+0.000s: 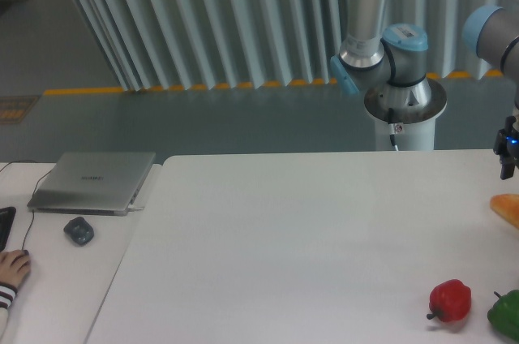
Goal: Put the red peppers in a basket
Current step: 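Move the gripper down toward the red bell pepper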
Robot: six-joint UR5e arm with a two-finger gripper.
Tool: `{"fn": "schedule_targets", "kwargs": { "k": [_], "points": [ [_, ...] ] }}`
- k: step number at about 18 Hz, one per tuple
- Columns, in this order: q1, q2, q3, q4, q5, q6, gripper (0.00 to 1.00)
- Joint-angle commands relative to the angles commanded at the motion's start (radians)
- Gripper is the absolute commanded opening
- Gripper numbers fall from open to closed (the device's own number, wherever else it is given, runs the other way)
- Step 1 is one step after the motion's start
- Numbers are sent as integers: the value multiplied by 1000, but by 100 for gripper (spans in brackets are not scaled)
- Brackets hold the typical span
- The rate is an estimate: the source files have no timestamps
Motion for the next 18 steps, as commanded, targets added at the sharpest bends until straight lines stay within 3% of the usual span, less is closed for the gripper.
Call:
{"fn": "schedule_targets", "kwargs": {
  "k": [7,9,11,13,16,18],
  "points": [
    [-2,-3,25,0,0,14,100],
    [23,-6,15,9,-82,5,100],
    [55,8,-3,64,-217,-11,100],
    [37,15,-3,75,-271,-258,100],
    [-26,8,-15,130,-270,-362,100],
    [-60,6,-28,132,-270,-408,100]
  ]
}}
